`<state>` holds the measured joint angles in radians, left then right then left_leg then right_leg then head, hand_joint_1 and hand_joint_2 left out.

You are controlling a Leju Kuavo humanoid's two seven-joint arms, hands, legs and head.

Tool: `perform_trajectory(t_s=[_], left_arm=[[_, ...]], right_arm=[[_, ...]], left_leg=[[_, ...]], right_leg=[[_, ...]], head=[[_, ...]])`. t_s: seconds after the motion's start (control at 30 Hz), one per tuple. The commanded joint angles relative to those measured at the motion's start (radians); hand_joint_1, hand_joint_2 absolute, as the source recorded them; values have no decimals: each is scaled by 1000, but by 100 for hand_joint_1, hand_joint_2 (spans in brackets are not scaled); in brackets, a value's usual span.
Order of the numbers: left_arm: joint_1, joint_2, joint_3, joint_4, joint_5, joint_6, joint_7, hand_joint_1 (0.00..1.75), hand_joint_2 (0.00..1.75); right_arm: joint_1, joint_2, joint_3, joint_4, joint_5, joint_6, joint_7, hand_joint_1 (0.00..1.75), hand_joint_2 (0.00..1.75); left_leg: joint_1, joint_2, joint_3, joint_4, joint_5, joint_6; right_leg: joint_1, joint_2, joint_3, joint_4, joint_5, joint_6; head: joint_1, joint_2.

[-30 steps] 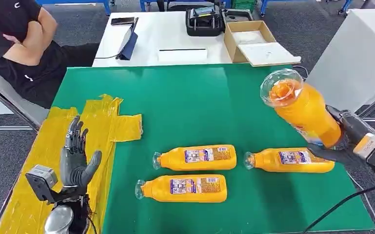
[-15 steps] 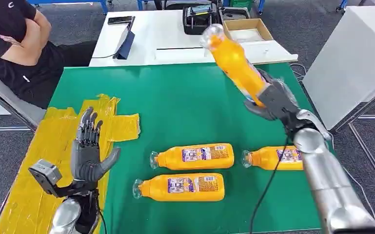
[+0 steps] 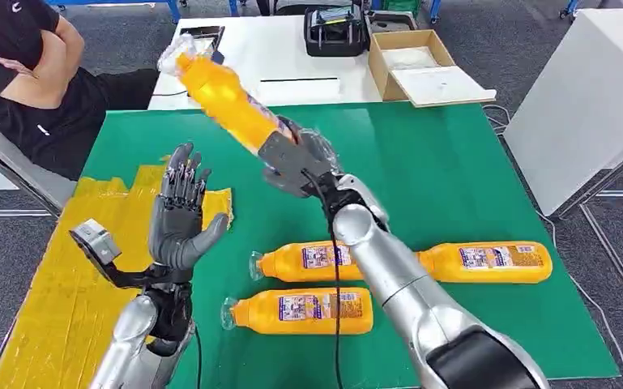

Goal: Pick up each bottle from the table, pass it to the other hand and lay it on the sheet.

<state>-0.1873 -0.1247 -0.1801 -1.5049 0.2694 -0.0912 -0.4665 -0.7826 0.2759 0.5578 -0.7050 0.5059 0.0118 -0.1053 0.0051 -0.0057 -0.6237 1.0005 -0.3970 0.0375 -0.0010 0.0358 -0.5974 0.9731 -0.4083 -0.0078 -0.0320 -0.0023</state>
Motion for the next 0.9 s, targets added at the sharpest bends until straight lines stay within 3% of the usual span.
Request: perform_trajectory(t_s=[0.03,0.3,0.6,0.9], left_arm=[[-58,20,-9,106,26,2,8,0,175],[-57,20,-11,102,26,1,8,0,175],[-90,41,50,167,53,16,0,0,175],[-55,43,94,136,58,25,19,0,175]], right_arm=[[65,29,157,-1,22,-17,10,175,175],[58,25,157,-1,21,-14,11,175,175],[179,4,265,-25,58,-21,-6,175,175],[209,0,290,-73,85,-23,13,175,175]], left_leg=[[-1,-1,3,0,0,-2],[-2,-2,1,0,0,-2],[-2,-3,3,-1,0,-2],[-2,-2,2,0,0,-2]], right_leg=[[-1,-5,4,0,-1,1],[-2,-5,1,0,-1,0],[-1,-6,3,-1,-1,0],[-2,-5,2,0,-1,0]], head=[[0,0],[0,0],[0,0],[1,0]])
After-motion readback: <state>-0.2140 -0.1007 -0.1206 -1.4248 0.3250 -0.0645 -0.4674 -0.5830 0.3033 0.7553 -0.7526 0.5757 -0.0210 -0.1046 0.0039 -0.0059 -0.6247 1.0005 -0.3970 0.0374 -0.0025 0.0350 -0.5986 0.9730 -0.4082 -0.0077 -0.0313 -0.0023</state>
